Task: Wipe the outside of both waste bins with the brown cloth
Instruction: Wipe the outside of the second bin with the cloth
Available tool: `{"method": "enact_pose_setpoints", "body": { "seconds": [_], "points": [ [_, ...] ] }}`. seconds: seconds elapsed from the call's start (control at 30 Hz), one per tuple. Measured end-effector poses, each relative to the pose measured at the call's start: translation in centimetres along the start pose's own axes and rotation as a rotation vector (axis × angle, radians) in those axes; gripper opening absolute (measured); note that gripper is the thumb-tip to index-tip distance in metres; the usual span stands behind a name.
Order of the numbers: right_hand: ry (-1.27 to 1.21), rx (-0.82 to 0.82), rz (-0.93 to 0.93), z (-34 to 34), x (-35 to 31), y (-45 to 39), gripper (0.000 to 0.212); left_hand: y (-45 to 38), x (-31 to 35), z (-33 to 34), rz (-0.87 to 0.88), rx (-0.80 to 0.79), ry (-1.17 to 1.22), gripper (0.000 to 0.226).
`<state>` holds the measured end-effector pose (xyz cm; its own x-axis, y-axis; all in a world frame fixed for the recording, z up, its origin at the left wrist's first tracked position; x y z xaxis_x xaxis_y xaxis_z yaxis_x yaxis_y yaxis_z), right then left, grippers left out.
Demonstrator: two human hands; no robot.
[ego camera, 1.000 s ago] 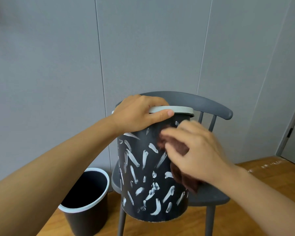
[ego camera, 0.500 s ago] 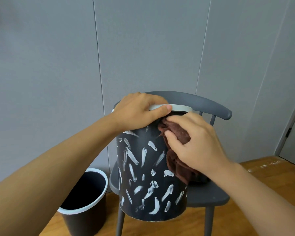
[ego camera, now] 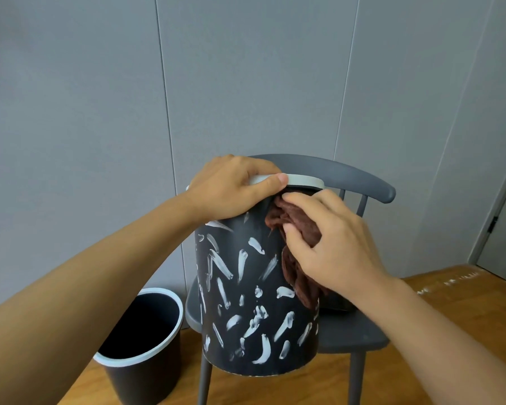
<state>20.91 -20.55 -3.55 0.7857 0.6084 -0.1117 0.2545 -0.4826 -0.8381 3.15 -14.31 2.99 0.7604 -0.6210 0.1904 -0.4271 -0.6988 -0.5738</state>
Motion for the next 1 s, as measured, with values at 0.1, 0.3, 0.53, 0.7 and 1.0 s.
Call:
{"method": "enact_pose_setpoints", "body": {
  "seconds": [0.1,0.3,0.53,0.7,1.0],
  "points": [
    [0.024,-0.066,-0.106,0.8,-1.0,2.0,0.04,-0.1,-0.3,0.0,-0.003,0.013,0.003,0.033],
    [-0.064,-0.121,-0.169,1.3,-1.3,4.7,0.027,-0.4,-0.3,0.3,0.017,0.052,-0.036,0.036],
    [-0.064,-0.073,-0.085,1.0,-0.7,2.0,0.032,-1.1,0.1,0.7,0.024,0.09,-0.099,0.043],
    [-0.053,-0.278,-0.243,1.3,-1.9,4.5,0.026,-0.9,0.3,0.5,0.008,0.087,-0.108,0.038],
    [-0.049,-0.222,-0.204,1.2,-2.3,2.2,0.023,-0.9,0.4,0.5,-0.002,0.077,-0.109,0.043]
  ]
}}
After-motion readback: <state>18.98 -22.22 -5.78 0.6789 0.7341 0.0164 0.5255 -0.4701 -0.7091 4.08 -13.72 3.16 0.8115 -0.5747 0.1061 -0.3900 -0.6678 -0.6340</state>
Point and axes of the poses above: each hand's wrist, its own y-axis away from the middle knuckle, its own z-axis out of the palm, x = y × z, the point moved 5 cm from there along -y, towards the middle knuckle, and after that the axes turned 3 degrees about -x, right-handed, at the moved point
